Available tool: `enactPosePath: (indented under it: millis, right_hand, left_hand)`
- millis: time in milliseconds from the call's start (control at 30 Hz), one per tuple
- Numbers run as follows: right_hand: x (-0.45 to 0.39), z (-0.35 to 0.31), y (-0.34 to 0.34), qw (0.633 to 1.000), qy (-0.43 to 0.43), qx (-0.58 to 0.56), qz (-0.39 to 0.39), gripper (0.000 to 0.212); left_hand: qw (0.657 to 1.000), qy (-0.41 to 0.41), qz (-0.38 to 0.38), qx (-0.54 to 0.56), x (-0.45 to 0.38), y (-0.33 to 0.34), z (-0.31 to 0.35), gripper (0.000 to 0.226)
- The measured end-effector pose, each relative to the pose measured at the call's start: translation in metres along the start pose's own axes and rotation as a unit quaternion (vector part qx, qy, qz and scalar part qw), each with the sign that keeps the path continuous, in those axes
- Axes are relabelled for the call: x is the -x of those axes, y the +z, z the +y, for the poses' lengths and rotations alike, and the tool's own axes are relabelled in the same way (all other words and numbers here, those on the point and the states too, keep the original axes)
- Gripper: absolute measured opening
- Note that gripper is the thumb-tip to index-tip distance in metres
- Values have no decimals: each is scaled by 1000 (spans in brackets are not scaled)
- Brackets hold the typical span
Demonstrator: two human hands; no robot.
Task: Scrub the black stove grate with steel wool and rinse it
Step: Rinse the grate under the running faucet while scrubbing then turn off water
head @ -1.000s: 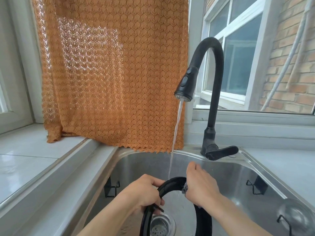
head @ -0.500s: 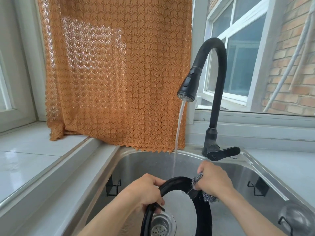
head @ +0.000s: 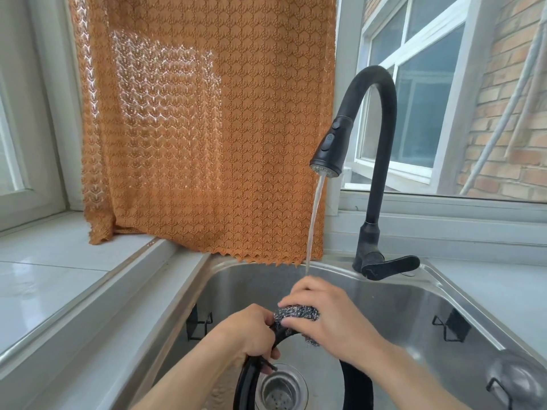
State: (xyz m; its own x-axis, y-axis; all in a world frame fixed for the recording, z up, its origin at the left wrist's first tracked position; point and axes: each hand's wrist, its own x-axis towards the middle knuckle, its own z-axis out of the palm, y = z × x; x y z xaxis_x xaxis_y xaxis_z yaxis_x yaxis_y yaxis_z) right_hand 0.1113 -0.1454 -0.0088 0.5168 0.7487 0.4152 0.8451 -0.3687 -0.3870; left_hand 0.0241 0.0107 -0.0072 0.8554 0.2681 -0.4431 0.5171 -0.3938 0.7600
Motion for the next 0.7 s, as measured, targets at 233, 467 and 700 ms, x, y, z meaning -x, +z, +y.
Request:
enactPosePath:
  millis: [233,467,700]
  right_hand:
    - [-1,18,-12,991,35,121,-41,20]
    - [8,33,-24,966,207,137,-76,22]
    - [10,37,-34,942,311,100,-72,12]
  left_hand:
    - [1000,21,12,7,-7,-2,-5,53]
    - [999,19,11,32,-10,-2,-8,57]
    - [999,26,4,25,-9,-2,-6,52]
